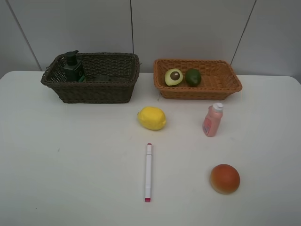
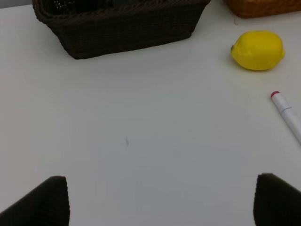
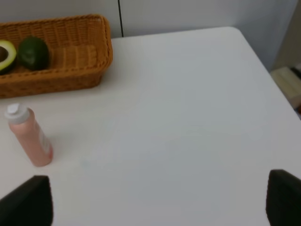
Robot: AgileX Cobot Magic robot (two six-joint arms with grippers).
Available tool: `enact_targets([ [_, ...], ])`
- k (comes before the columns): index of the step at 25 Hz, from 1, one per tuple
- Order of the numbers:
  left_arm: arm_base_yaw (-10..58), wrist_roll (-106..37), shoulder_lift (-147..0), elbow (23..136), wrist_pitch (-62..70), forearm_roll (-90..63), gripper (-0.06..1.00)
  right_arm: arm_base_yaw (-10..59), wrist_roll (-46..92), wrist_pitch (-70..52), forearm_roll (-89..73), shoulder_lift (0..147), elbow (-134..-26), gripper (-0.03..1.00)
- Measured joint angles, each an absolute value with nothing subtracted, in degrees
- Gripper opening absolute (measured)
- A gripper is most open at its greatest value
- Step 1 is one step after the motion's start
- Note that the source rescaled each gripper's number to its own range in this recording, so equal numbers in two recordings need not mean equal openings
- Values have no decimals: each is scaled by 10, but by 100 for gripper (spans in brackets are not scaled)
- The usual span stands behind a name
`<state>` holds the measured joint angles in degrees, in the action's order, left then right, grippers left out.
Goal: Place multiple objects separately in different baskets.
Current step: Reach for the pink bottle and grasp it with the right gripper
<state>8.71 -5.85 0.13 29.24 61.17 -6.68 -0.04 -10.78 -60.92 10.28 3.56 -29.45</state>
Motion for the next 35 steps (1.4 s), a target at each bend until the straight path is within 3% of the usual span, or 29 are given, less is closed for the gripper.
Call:
enact_targets([
  [8, 87, -58, 1, 292, 612, -67, 100, 0, -128, -602, 107, 322, -316, 100],
  [15, 87, -58, 1, 292, 612, -67, 100, 8, -114, -606, 61, 614, -469, 100],
  [27, 87, -58, 1, 292, 611, -67, 100, 145, -72, -614, 0, 854, -622, 100],
  [35, 87, -58, 1, 292, 610, -67, 100, 164, -52, -587, 0, 969, -677, 100],
])
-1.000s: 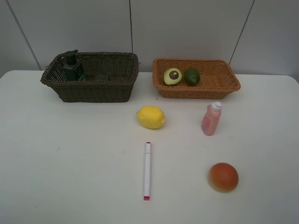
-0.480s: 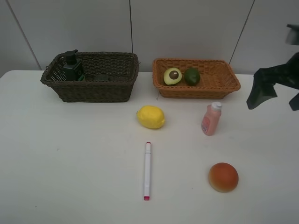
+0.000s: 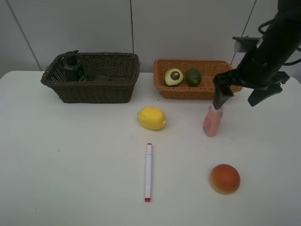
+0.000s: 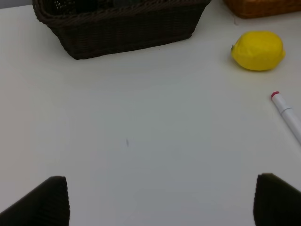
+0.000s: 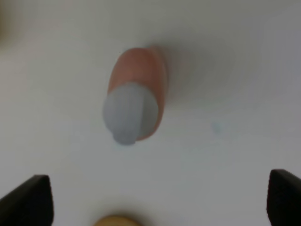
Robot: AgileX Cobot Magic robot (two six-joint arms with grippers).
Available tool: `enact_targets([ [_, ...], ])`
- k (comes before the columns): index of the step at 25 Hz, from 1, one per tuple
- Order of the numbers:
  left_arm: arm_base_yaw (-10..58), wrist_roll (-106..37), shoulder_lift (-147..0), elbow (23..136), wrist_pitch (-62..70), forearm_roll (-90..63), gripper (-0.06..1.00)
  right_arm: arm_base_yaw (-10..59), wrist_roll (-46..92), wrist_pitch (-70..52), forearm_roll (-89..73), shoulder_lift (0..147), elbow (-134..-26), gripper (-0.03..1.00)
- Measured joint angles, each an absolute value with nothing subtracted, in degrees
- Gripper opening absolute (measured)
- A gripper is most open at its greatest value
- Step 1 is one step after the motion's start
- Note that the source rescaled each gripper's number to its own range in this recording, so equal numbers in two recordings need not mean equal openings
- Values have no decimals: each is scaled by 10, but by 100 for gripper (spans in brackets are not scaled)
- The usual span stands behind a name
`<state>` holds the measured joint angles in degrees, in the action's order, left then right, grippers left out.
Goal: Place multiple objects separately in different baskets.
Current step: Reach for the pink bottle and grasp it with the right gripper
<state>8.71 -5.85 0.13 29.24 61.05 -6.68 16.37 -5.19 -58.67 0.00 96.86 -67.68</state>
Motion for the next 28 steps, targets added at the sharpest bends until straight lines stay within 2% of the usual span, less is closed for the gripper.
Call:
enact_targets([
  [22, 87, -58, 1, 292, 609, -67, 100, 164, -22, -479, -5, 1132, -692, 99],
  [25, 87, -58, 1, 292, 609, -67, 100, 164, -22, -475, -9, 1133, -694, 90],
  [28, 87, -58, 1, 292, 609, -67, 100, 164, -22, -476, -12, 1133, -696, 66],
])
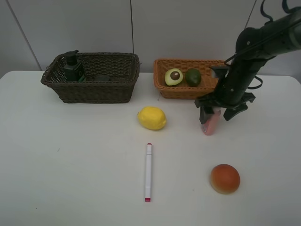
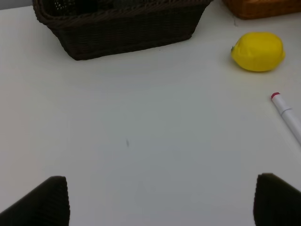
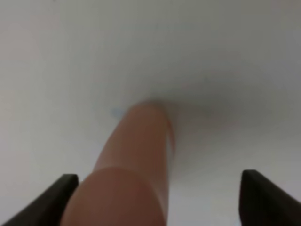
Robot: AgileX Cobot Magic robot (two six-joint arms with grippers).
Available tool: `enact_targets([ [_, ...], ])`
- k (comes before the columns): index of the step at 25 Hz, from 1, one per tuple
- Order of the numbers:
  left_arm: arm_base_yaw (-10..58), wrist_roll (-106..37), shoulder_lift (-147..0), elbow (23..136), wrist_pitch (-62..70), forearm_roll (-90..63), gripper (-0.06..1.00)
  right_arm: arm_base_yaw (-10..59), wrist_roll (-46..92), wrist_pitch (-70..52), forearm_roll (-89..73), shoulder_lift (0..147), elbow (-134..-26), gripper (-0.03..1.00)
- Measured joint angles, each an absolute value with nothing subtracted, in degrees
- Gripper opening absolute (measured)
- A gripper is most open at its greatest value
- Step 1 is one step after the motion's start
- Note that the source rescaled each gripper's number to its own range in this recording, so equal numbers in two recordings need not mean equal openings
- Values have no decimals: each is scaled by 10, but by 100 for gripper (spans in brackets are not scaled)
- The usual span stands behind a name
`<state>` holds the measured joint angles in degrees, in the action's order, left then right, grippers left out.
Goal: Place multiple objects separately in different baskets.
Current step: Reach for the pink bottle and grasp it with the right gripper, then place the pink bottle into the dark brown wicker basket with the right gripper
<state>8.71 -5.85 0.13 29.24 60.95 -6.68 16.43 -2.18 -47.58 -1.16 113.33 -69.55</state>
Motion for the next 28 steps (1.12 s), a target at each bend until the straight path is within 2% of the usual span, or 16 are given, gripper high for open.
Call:
enact_targets([
  [4, 87, -58, 1, 292, 609, -67, 100, 167, -22, -486, -18, 1133, -697, 22],
  [14, 87, -58, 1, 292, 609, -67, 100, 167, -21, -511, -12, 1124, -697, 22],
  [19, 87, -58, 1, 292, 609, -67, 100, 169, -21, -534, -12, 1063, -705, 22],
  [23, 87, -58, 1, 292, 609, -67, 100, 204, -21, -573, -11, 1049, -792, 22],
  [28, 87, -58, 1, 292, 609, -67, 100, 273, -21, -587, -21, 1111, -994, 22],
])
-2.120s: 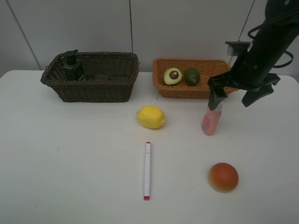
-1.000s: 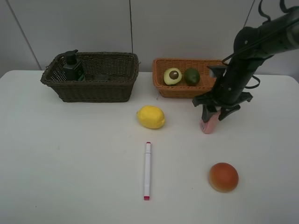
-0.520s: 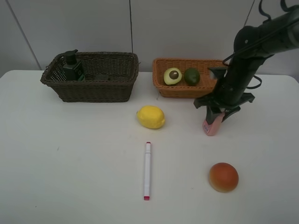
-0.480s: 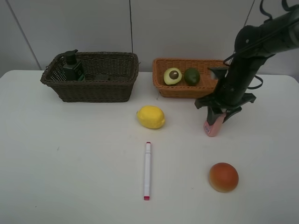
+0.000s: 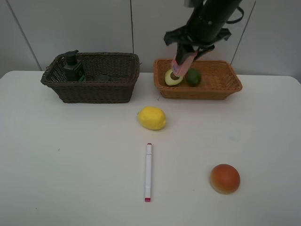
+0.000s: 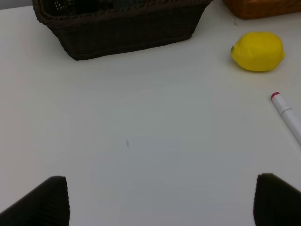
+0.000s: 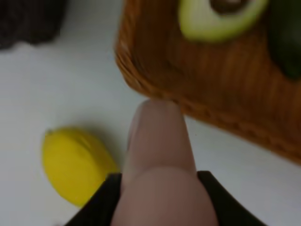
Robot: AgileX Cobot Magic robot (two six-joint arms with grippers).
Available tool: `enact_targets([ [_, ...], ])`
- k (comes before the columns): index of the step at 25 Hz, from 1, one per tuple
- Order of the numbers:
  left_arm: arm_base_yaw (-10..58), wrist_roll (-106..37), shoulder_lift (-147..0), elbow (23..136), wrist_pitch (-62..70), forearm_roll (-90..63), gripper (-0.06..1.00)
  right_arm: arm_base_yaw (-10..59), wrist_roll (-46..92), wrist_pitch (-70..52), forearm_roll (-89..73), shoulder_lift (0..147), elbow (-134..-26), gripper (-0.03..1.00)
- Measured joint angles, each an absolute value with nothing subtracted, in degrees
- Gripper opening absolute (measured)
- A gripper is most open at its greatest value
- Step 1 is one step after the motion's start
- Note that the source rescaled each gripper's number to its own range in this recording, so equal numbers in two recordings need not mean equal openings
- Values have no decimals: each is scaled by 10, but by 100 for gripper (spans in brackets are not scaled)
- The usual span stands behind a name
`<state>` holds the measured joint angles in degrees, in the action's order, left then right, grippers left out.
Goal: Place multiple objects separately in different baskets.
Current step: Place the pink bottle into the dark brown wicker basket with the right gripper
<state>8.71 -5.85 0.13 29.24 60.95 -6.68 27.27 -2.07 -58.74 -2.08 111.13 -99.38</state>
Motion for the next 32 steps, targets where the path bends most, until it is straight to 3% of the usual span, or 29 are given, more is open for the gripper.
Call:
enact_targets([
  [11, 87, -58, 1, 292, 609, -67, 100, 324, -21, -603, -121, 1424, -1430, 22],
  [15, 87, -58, 1, 292, 609, -67, 100, 331, -21, -582, -139, 1493, -1505, 22],
  [22, 87, -58, 1, 292, 609, -67, 100, 332, -21, -557, -121, 1529, -1516, 23],
  [24, 87, -58, 1, 292, 609, -67, 100, 332, -21, -552, -108, 1530, -1517, 35],
  [26, 87, -58, 1, 292, 609, -67, 100, 335, -21, -549, -87, 1530, -1517, 60],
  [28, 87, -58, 1, 292, 609, -67, 100, 341, -21, -549, -68, 1531, -1517, 78],
  [32, 87, -58, 1, 292, 609, -67, 100, 355, -21, -549, -48, 1531, -1517, 89],
])
